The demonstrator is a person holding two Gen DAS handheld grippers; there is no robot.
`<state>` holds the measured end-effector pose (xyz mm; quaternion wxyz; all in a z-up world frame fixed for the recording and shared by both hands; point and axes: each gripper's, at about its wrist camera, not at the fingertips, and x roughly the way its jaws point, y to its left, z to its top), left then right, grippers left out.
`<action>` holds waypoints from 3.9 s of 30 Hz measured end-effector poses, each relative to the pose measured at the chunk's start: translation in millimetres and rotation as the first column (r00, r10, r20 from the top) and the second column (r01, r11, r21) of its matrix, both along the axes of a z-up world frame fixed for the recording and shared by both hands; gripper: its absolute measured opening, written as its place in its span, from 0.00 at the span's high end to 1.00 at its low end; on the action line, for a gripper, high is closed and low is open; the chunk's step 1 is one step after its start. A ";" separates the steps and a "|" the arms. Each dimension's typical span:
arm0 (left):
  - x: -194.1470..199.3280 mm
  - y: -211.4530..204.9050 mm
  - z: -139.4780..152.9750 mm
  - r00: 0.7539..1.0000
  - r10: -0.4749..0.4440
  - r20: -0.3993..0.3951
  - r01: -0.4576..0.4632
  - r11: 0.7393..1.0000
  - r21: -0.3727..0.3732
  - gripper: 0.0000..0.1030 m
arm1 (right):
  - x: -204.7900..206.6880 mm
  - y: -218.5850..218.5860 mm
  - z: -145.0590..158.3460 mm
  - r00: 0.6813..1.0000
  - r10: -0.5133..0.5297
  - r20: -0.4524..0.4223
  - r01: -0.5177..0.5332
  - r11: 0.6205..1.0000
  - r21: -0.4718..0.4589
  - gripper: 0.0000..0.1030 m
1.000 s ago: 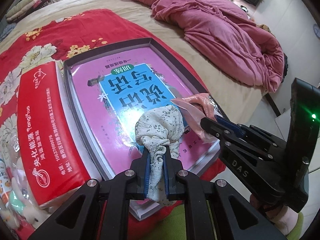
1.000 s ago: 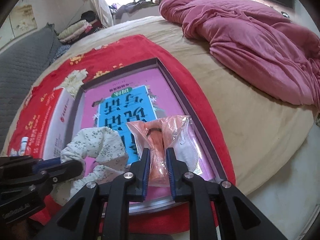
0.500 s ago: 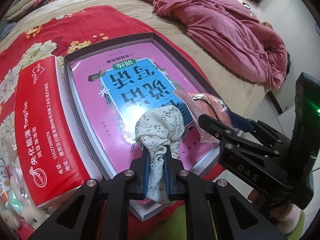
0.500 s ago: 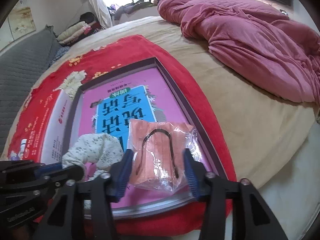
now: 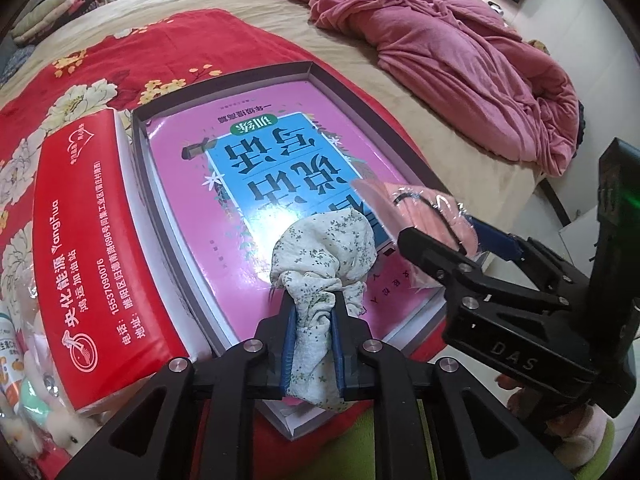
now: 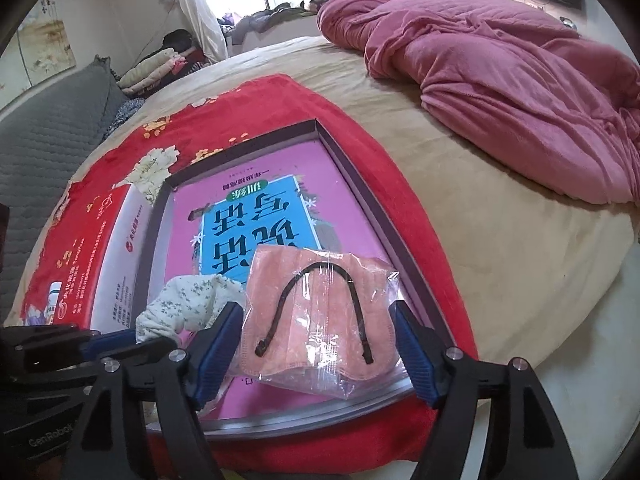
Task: Organize soft objects
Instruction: 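Lower both items onto the pink book and open both tools, then move both open tools back over the remaining pile of items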
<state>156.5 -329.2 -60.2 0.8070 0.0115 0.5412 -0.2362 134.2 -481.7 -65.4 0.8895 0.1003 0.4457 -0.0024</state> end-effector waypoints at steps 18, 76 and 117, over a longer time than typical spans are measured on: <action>-2.4 -4.2 1.7 1.000 -0.016 0.002 0.016 1.000 0.022 0.62 | -14.2 -13.1 32.4 0.995 -0.035 0.096 0.034 0.999 0.016 0.20; -53.0 89.5 97.1 0.972 0.083 0.220 -0.082 0.997 -0.013 0.24 | -60.7 31.3 117.7 0.974 -0.084 0.209 0.090 0.996 -0.015 0.20; -96.7 269.0 134.4 0.905 0.350 0.242 -0.345 0.936 -0.063 0.24 | -74.9 205.0 178.8 0.934 0.215 0.285 -0.195 0.976 -0.096 0.20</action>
